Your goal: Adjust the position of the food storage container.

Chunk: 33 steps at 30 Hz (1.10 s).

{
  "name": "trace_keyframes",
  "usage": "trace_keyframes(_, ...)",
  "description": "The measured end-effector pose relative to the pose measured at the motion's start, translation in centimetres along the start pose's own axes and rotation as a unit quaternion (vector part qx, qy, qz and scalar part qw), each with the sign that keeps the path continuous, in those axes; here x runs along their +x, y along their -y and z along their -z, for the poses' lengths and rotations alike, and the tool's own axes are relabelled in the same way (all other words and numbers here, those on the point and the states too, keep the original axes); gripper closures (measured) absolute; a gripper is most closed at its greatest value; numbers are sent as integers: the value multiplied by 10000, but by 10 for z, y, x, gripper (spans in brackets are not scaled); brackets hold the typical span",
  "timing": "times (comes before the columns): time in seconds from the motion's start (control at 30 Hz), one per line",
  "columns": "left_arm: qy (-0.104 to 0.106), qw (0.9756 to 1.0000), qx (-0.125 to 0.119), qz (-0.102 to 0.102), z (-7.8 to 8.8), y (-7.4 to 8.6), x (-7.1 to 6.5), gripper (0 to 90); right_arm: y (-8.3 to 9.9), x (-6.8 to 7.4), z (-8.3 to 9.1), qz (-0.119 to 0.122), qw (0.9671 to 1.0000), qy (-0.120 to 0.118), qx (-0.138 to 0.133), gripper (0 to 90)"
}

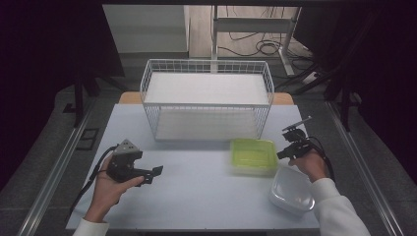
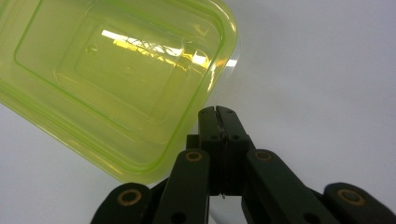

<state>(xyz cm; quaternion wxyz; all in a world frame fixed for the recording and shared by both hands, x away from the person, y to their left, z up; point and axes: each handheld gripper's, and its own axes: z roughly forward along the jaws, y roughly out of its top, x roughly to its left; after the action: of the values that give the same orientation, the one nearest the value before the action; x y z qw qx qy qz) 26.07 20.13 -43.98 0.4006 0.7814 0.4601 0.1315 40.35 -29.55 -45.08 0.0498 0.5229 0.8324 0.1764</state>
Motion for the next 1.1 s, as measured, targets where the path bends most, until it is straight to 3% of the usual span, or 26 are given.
trace_keyframes(0.7, 24, 10000, 15, -15, -2, -1, 1, 74, -10, 18, -8, 133, 9999, -35, 47, 893)
trace_keyframes(1.1, 25, 10000, 24, -25, -2, -1, 1, 74, -19, 39, -15, 344, 9993, -115, 52, 893)
